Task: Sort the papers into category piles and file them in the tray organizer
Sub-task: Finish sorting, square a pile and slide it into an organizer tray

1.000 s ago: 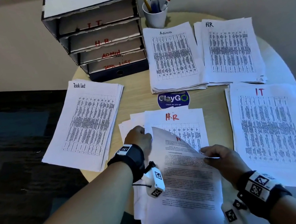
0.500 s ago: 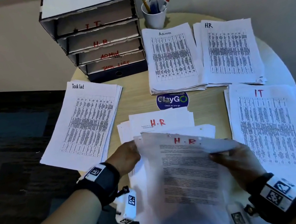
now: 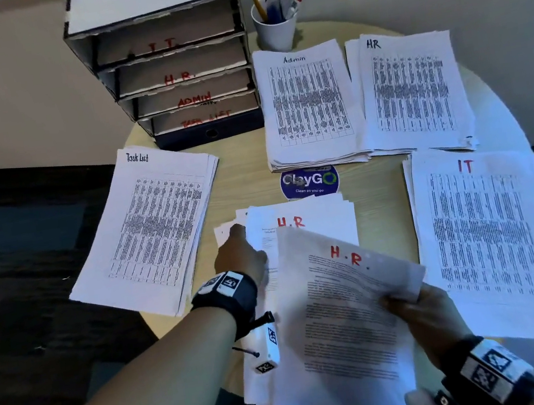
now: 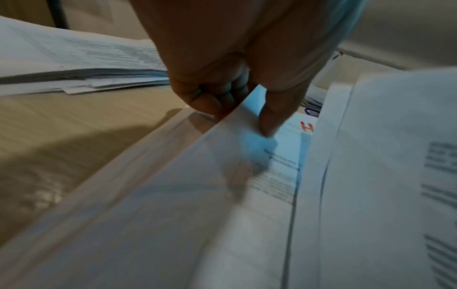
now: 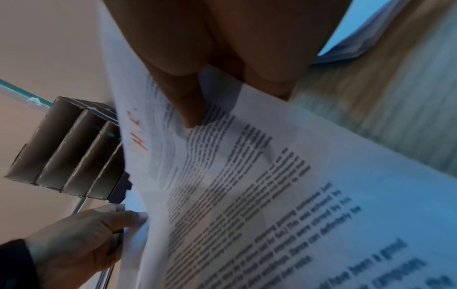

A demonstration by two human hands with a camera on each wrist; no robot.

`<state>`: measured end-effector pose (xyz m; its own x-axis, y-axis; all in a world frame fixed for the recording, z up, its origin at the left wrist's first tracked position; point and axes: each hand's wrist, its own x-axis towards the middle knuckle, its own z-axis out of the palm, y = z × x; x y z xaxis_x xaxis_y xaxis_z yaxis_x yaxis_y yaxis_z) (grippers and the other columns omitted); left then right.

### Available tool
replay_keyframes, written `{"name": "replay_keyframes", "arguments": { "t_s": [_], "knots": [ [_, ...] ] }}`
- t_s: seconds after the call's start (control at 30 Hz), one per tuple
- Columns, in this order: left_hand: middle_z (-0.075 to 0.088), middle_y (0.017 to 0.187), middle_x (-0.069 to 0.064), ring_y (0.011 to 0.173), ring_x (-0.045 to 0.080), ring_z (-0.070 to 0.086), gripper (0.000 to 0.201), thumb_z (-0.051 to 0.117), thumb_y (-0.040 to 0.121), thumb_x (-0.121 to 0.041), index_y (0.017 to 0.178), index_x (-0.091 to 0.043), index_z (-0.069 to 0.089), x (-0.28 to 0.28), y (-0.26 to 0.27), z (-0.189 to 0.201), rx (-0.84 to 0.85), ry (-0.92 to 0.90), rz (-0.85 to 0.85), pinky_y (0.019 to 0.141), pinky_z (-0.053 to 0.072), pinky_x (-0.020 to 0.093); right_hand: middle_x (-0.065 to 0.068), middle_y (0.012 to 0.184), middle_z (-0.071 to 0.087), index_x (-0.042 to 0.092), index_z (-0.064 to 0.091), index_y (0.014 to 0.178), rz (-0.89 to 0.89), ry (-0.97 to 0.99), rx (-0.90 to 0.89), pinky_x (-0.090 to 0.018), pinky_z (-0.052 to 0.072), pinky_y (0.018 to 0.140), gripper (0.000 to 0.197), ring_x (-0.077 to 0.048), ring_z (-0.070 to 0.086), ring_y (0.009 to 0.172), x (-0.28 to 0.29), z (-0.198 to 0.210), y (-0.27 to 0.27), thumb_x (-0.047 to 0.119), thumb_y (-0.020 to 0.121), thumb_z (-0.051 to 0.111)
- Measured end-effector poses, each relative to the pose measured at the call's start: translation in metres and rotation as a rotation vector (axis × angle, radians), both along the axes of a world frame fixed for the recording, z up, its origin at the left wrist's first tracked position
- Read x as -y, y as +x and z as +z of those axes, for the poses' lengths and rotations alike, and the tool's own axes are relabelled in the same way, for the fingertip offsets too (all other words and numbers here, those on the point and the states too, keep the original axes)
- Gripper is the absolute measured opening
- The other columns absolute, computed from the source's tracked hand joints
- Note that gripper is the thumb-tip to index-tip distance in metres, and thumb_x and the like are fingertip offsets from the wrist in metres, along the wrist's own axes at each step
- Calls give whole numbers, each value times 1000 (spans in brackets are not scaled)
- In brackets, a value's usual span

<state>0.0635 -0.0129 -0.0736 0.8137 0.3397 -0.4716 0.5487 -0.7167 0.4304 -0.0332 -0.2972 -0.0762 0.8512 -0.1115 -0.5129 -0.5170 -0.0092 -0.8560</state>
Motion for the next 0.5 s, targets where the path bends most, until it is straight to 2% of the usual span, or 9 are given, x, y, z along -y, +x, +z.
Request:
{"name": "replay_keyframes", "arguments": {
  "t_s": [0.07,0.13,0.17,0.2,0.27,0.33,0.37,0.43,0.5],
  "knots": [
    [59,84,3,79,29,57,7,56,90,-16,93,-15,51,-3,-7,-1,83,-75,-25,64,42,33,-7,82,77,7,76,85,48,2,29,-23,58,68,21,-18,71,75,2,2,-2,-12,75,72],
    [57,75,2,73,25,54,12,58,91,-17,79,-16,53,-11,-14,-6,148,-222,-21,62,36,30,-15,92,76,1,76,91,86,67,55,-30,59,78,24,-23,71,83,6,6,-3,-12,72,72],
    [61,74,2,71,23,55,13,63,87,-19,76,-15,57,-16,-17,-6,179,-343,55,63,39,29,-18,95,75,-3,75,94,99,93,63,-32,58,80,26,-25,71,85,9,8,-2,-13,70,72],
    [66,74,3,69,20,58,11,68,83,-19,75,-13,63,-18,-21,-3,217,-487,166,66,44,30,-19,95,75,-6,74,96,99,96,68,-32,59,79,28,-24,71,85,12,10,-1,-15,70,71],
    [71,76,6,68,18,63,5,74,81,-5,81,-6,69,-18,-26,8,278,-691,327,68,50,29,-18,92,75,-8,72,97,64,77,69,-29,59,75,29,-22,71,81,17,14,5,-20,71,69],
    [71,78,12,66,18,67,11,69,81,11,90,6,64,-16,-27,16,283,-837,406,64,54,28,-12,98,76,-2,71,105,54,71,77,-28,58,81,38,-21,71,88,17,19,16,-22,72,67],
    [71,82,17,70,22,68,16,67,80,15,93,9,62,-15,-27,18,282,-918,439,65,56,30,-8,104,75,3,69,112,64,75,87,-26,57,84,46,-19,69,94,17,19,22,-22,73,66],
    [72,97,24,87,38,69,27,73,73,11,98,8,62,-14,-26,19,272,-1013,492,78,58,46,-3,110,74,13,66,121,106,76,90,-25,55,87,57,-15,68,99,13,20,36,-19,74,68],
    [70,106,28,93,44,68,47,81,58,-4,102,3,66,-13,-24,17,261,-978,450,82,54,61,2,100,76,15,69,116,155,-25,94,-23,55,78,50,-10,69,90,10,18,49,-11,74,73]
  ]
}}
